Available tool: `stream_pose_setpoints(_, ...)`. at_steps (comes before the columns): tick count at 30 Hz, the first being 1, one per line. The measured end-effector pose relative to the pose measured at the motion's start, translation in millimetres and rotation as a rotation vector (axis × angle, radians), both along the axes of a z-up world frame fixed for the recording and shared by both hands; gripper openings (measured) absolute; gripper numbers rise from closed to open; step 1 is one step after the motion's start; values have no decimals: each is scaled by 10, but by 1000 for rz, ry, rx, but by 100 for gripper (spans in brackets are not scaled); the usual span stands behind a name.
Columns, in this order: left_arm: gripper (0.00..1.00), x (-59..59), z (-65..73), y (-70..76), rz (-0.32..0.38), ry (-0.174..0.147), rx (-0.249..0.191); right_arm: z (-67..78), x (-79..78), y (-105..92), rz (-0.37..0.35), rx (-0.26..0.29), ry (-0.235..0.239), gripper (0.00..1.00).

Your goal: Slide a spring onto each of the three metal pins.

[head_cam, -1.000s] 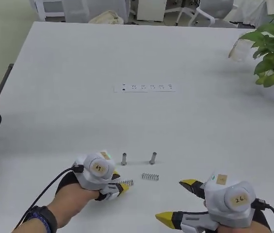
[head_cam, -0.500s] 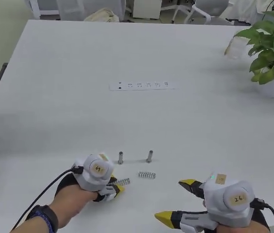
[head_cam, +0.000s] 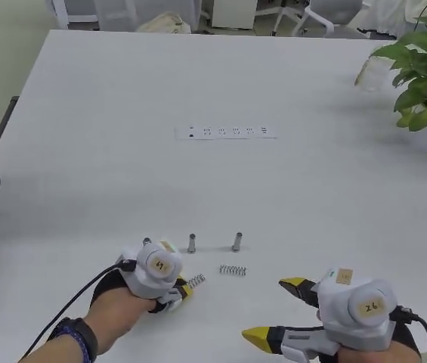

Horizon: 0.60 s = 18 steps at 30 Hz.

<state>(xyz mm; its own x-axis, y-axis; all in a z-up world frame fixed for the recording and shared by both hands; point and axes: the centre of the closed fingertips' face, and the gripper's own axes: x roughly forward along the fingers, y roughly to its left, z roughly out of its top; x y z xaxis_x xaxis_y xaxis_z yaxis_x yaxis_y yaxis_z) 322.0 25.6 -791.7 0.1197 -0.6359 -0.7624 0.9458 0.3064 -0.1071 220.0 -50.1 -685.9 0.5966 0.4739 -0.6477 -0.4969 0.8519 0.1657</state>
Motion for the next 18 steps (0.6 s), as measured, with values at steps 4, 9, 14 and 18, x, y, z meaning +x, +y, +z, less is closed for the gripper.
stream_pose_setpoints(4, 3, -20, 9, 87, 9, 5, 5, 5, -6, 14, 0, 5, -1, 65)
stream_pose_setpoints(9, 3, -33, 14, 188, 26, 7, 5, -10, -17, 30, 2, 7, 1, 64)
stream_pose_setpoints(14, 3, -117, 31, 303, 35, 2, -1, -14, -14, 40, 4, 11, 0, 64)
stream_pose_setpoints(18, 3, -180, 21, 426, 42, 0, 6, -16, -15, 59, 10, 11, 1, 64)
